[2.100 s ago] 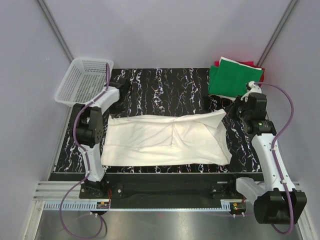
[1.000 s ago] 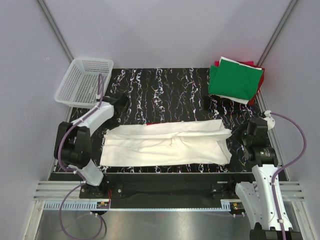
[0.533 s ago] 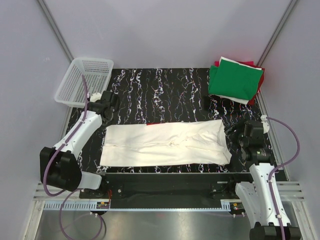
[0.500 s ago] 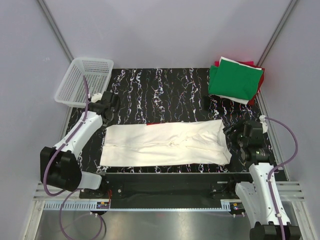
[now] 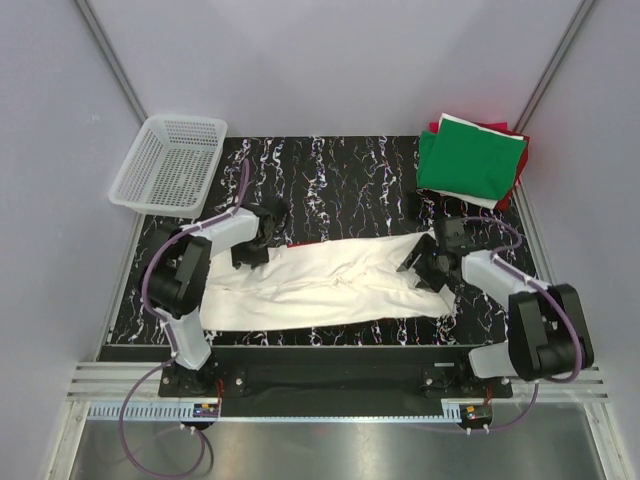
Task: Fold and stack the t-shirts
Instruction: Fold the tshirt
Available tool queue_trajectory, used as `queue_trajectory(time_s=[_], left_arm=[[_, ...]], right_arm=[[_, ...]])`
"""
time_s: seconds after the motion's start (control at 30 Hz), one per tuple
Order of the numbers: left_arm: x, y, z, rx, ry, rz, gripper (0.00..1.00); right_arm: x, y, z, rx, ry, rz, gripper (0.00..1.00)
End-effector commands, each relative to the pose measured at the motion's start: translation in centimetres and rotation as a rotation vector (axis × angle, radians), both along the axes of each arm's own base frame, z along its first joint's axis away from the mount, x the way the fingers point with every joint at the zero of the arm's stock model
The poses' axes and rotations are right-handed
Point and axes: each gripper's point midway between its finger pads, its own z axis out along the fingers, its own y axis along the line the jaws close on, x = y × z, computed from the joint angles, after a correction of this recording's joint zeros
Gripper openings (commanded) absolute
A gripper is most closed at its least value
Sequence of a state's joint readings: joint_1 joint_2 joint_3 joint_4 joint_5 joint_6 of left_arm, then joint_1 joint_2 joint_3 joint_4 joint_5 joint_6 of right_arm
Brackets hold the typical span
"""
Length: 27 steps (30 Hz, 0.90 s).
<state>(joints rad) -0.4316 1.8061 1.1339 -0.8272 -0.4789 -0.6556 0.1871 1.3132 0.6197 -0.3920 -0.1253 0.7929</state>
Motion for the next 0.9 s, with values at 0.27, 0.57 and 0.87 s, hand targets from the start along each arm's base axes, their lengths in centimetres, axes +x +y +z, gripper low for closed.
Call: queue_trajectory(time_s=[0.27, 0.57, 0.87], left_arm=[[-4.3, -3.0, -2.1, -0.109, 0.086, -0.047, 0.47], [-14.2, -10.0, -3.2, -0.531, 0.145, -0.059, 0.46], [-25.8, -24.8, 5.7, -0.921, 0.229, -0.320, 0.46]], right_arm=[[11.9, 3.4, -3.1, -0.049, 0.062, 0.104, 0.73], [22.5, 14.4, -6.0, -0.079, 0.073, 0.365, 0.69], [31.8, 21.3, -3.3, 0.091, -0.211, 0.412, 0.68]])
